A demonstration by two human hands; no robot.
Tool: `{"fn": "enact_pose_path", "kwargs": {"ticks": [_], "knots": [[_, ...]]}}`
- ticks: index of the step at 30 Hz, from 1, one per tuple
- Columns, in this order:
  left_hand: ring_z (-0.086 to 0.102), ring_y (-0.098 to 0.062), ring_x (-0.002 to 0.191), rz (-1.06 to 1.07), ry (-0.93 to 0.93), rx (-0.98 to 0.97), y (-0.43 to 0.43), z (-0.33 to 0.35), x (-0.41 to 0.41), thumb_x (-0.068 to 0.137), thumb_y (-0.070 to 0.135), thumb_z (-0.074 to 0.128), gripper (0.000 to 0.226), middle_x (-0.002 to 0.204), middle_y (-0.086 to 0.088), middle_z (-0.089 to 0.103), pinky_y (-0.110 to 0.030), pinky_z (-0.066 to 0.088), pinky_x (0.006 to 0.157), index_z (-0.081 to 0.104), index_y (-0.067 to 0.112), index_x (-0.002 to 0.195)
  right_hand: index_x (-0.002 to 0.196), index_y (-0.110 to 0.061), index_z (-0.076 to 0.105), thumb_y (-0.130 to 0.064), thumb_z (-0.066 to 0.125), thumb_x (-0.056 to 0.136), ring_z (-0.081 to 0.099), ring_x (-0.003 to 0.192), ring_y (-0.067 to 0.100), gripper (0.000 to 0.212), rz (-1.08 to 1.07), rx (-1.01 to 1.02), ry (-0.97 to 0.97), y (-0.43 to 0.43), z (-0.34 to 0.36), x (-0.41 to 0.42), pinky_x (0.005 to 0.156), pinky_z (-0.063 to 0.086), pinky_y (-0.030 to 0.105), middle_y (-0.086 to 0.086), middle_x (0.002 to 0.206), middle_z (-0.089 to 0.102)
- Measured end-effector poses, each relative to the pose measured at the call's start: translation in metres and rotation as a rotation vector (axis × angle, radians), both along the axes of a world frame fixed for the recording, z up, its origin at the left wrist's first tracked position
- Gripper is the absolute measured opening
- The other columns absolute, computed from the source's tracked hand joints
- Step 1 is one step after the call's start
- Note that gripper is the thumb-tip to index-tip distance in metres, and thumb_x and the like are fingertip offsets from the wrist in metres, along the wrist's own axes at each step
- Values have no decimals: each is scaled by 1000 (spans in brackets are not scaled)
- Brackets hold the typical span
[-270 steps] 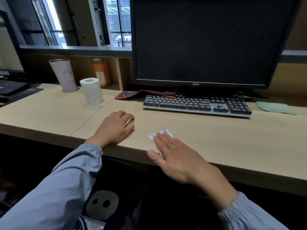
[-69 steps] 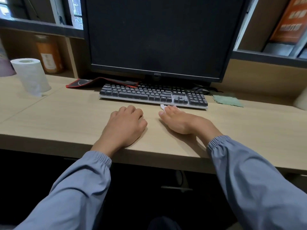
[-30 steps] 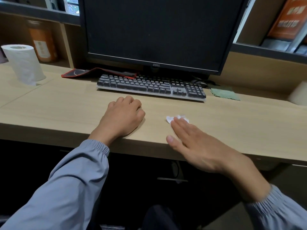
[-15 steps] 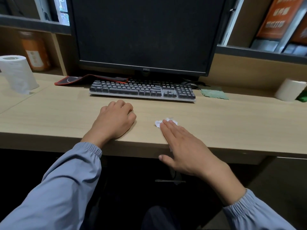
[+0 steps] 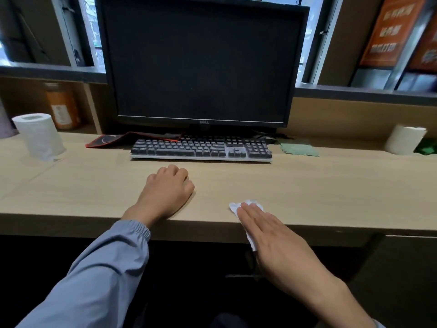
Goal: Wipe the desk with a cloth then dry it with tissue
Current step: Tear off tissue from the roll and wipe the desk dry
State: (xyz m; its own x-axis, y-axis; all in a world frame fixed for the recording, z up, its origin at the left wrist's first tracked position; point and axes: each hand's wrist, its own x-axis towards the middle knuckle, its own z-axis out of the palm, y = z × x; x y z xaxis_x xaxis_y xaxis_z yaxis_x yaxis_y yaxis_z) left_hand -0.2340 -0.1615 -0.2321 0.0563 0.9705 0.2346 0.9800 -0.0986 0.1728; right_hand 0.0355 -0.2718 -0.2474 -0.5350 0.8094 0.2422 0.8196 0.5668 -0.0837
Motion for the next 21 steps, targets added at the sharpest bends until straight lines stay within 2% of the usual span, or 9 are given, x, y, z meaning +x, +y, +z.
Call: {"fn": "enact_pose_path", "kwargs": {"ticks": [4,7,11,13,15,17,19,21], "knots": [[52,-28,116,85,36,15,1,6,10,106,38,35,36,130,-6,57,-50,41,98,57,21,128,163,-24,10,-12,24,104,12,158,19,62,-54,1,-30,22,3,-4,124,15,28,-2,162,28],[51,-29,121,89,0,14,-1,9,34,107,41,33,41,136,-7,56,-52,39,102,55,21,135,163,-22,7,-9,32,98,6,159,20,71,-97,-49,-18,34,5,-7,127,12,33,-1,166,22],[48,-24,129,-23,-44,34,-2,9,68,107,46,34,46,143,-1,53,-50,36,107,54,24,141,164,-14,3,-33,12,84,4,159,22,83,-135,-66,-62,18,-1,-3,128,10,35,6,172,10],[48,-23,128,-49,-43,30,0,5,75,107,46,33,45,142,0,54,-49,36,106,55,25,140,163,-8,22,-34,14,85,23,156,26,83,-181,8,-84,7,-8,3,126,22,37,12,168,26],[48,-23,125,-52,-31,30,3,-1,77,107,47,31,45,139,0,55,-49,35,104,56,26,136,157,-5,39,-34,27,86,41,148,29,77,-224,69,-72,0,-9,5,119,28,36,15,159,44],[47,-22,123,-53,-34,44,4,-6,76,106,49,29,45,137,1,55,-48,33,102,57,27,133,161,-9,27,-25,42,89,32,153,29,76,-234,68,-60,9,-6,2,121,14,31,11,161,40],[45,-21,124,-61,-52,47,5,-8,73,105,50,29,45,138,3,54,-46,30,101,56,29,133,164,-14,7,-20,52,92,14,157,27,85,-219,-3,-77,31,4,1,124,3,29,7,165,24],[45,-21,127,-68,-56,46,4,-9,71,105,50,29,45,140,3,53,-46,30,102,56,30,135,163,-15,-1,-27,61,92,3,158,26,95,-230,-82,-110,50,14,3,126,2,32,7,170,11]]}}
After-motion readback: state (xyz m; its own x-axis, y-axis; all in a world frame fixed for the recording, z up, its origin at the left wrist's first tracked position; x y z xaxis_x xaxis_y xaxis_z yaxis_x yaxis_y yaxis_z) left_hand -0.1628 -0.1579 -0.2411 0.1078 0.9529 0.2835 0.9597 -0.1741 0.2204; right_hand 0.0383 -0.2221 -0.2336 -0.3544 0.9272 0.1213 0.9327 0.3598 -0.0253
